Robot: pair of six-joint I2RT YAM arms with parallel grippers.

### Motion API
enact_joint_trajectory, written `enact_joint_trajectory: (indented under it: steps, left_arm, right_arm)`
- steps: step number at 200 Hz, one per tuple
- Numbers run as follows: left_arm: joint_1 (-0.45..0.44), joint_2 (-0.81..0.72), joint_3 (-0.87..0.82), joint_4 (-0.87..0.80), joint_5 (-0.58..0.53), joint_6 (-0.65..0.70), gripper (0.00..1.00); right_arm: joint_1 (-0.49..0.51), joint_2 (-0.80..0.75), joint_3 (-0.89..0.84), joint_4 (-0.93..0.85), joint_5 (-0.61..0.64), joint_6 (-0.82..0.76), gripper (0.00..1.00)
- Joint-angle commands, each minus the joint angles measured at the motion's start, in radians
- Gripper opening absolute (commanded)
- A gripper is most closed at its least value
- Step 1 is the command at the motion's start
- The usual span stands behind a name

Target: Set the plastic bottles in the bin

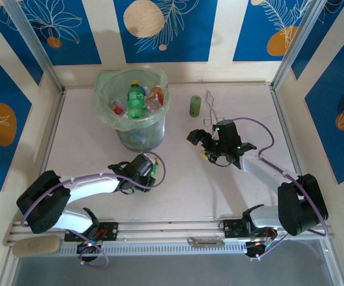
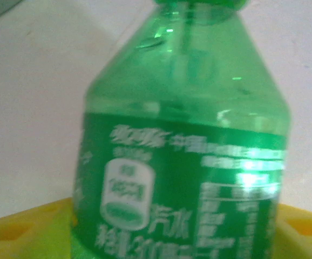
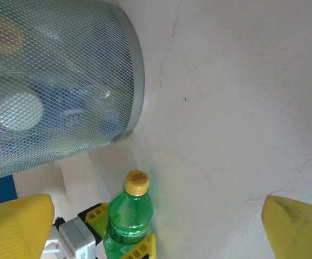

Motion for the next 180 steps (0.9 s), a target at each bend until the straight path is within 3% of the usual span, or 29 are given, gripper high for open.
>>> enact_joint_trajectory:
  steps: [1, 38, 94, 135, 180]
  left_arm:
    - [0.008, 0.004, 0.029, 0.027, 0.044, 0.020, 0.65]
    - [0.008, -0.017, 0.040, 0.011, 0.086, 0.013, 0.56]
    - [-0.007, -0.123, 0.108, -0.042, 0.160, -0.026, 0.52]
    - [-0.065, -0.178, 0.258, -0.082, 0.216, 0.024, 0.51]
    - [-0.071, -0.189, 0.443, -0.054, 0.288, 0.031, 0.50]
  right_arm:
    - [-0.001, -0.008, -0.001, -0.012, -0.005, 0.007, 0.99]
    - [-0.003, -0.014, -0.004, -0.013, -0.006, 0.006, 0.99]
    - [-0.013, -0.062, -0.033, -0.020, 0.003, 0.009, 0.99]
    - [-0.024, -0.076, -0.045, -0.014, 0.002, 0.014, 0.99]
    - [-0.027, -0.084, -0.045, -0.009, 0.000, 0.009, 0.99]
